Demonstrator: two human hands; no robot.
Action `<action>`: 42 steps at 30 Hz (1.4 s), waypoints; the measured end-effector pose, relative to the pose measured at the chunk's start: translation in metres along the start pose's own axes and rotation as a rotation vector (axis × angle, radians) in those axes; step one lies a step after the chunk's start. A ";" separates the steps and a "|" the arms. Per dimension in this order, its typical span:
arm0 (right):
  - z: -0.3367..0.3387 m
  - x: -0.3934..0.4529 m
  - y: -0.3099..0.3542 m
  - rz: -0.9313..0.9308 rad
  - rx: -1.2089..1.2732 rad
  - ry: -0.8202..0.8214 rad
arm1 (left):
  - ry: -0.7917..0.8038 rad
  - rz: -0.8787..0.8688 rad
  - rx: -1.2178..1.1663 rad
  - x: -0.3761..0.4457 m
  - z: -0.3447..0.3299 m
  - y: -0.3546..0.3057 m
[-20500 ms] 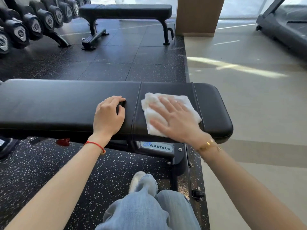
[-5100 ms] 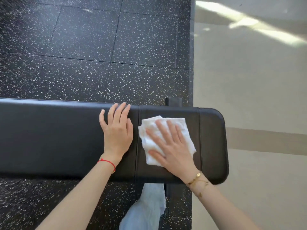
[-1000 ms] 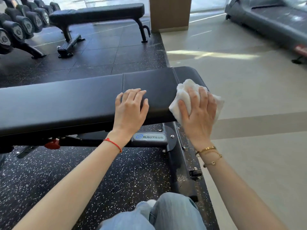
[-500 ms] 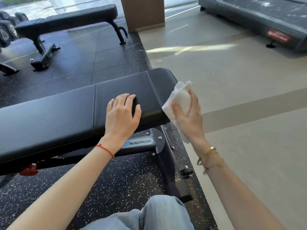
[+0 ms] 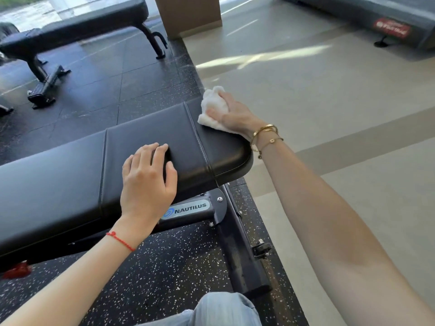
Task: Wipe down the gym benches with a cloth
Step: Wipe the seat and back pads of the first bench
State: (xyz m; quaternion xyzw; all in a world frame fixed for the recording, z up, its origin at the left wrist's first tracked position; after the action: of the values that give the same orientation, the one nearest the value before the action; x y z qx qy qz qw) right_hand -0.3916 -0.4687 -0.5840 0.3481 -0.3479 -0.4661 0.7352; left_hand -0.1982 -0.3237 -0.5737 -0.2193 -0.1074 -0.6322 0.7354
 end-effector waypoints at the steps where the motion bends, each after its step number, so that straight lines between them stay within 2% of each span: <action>1: -0.001 0.004 0.002 0.021 -0.035 0.016 | -0.005 -0.003 0.000 0.000 0.000 0.000; 5: -0.008 -0.005 0.002 0.058 -0.167 0.096 | -0.011 -0.009 -0.008 0.000 0.002 0.000; 11: -0.017 -0.050 0.016 0.238 -0.440 0.129 | -0.008 -0.004 -0.022 -0.001 0.002 0.001; 16: -0.019 -0.044 0.026 0.245 -0.492 0.210 | 0.006 0.001 -0.040 0.000 0.002 0.002; 20: -0.031 -0.082 0.054 0.469 -0.649 0.186 | 0.016 0.028 -0.097 0.000 0.008 0.011; 24: -0.055 -0.114 0.076 0.641 -0.777 0.178 | -0.050 0.080 -0.082 -0.007 0.026 0.038; 31: -0.109 -0.109 0.099 0.761 -0.907 0.280 | -0.064 0.173 -0.083 -0.027 0.040 0.099; 42: -0.166 -0.093 0.138 0.866 -0.955 0.221 | -0.105 0.221 -0.139 -0.037 0.052 0.140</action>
State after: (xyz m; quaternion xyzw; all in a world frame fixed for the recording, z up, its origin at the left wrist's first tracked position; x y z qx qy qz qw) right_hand -0.2221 -0.3073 -0.5718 -0.1426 -0.1337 -0.1923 0.9617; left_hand -0.0615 -0.2524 -0.5701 -0.3127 -0.0769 -0.5411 0.7769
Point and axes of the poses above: each hand's wrist, its own x-axis towards the middle knuckle, its own z-axis out of the back of the hand, y = z × x, the point moved 8 cm from there along x, towards the middle knuckle, and after that the axes turned 14 degrees about z, right-handed, at the moved point
